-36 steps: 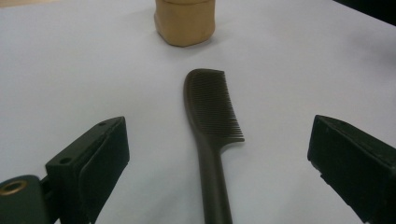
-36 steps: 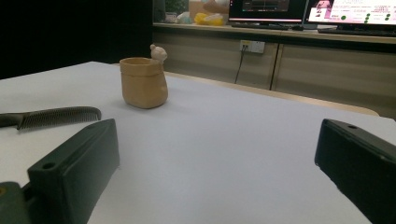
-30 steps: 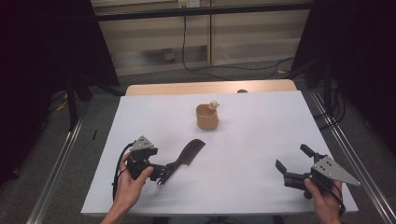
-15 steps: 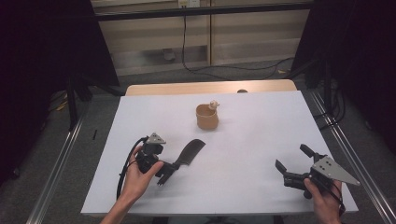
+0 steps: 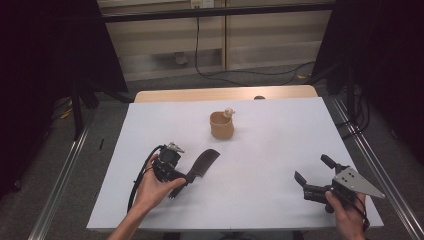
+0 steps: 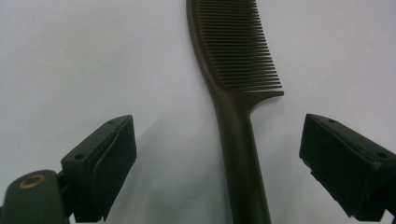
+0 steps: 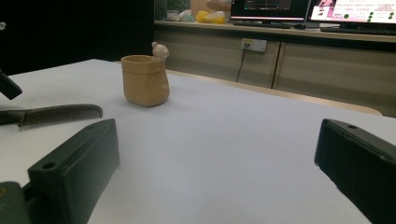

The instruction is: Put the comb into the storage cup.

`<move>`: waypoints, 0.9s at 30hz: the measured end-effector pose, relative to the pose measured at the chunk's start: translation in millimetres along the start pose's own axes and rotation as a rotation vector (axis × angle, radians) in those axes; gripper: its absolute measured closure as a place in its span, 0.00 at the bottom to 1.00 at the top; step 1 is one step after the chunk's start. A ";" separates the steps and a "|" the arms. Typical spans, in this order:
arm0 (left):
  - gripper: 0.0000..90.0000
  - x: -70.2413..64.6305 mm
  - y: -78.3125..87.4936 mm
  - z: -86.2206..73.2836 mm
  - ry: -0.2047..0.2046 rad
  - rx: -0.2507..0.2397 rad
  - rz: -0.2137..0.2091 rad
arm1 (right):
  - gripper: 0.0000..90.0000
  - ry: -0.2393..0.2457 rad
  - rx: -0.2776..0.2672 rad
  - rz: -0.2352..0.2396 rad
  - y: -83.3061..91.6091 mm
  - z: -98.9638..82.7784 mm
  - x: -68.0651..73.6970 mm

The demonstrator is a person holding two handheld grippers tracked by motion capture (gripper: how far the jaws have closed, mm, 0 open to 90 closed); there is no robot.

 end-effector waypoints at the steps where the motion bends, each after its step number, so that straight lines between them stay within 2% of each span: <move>1: 0.15 -1.3 -0.6 -0.3 0.006 0.008 0.000 | 0.00 0.000 0.001 0.000 0.0 -0.1 0.2; 3: 0.19 -0.1 -2.2 0.0 -0.015 0.029 0.012 | 0.00 -0.003 0.003 0.000 0.3 -0.5 0.4; 4: 0.19 0.0 -2.7 0.4 -0.001 0.038 0.017 | 0.00 -0.002 0.005 0.002 0.5 -0.7 0.5; 8: 0.22 2.4 -3.0 3.5 -0.015 0.062 0.029 | 0.00 0.000 0.004 0.004 1.1 -0.5 0.9; 11: 0.27 0.6 -4.7 2.4 -0.026 0.087 0.011 | 0.00 0.002 0.004 0.002 0.7 -0.6 0.3; 13: 0.30 -0.2 -7.1 1.4 -0.025 0.097 0.014 | 0.00 0.002 0.006 0.001 0.6 -0.7 0.3; 16: 0.31 -2.1 -6.7 1.7 -0.020 0.098 0.004 | 0.00 0.004 0.006 -0.001 0.7 -0.8 0.4; 19: 0.39 -3.9 -5.4 1.7 -0.019 0.101 -0.001 | 0.00 0.006 0.006 -0.002 0.6 -0.8 0.1; 22: 0.43 -4.9 -6.2 -0.3 -0.027 0.122 -0.003 | 0.00 0.004 0.006 -0.001 0.6 -0.8 0.5; 23: 0.44 -4.7 -7.0 0.1 -0.032 0.121 0.008 | 0.00 0.005 0.007 0.000 0.6 -0.8 0.5; 27: 0.53 -7.8 -8.4 0.8 -0.053 0.144 -0.004 | 0.00 0.004 0.009 -0.001 0.4 -1.2 0.4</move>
Point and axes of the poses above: each handheld gripper's, and its own axes: y roughly backward along the jaws, z roughly out of its top, x roughly to its left, the point moved 10 cm from there along -y, roughly forward along the jaws, and after that the axes turned 6 degrees about -y, right-handed, at the moved point
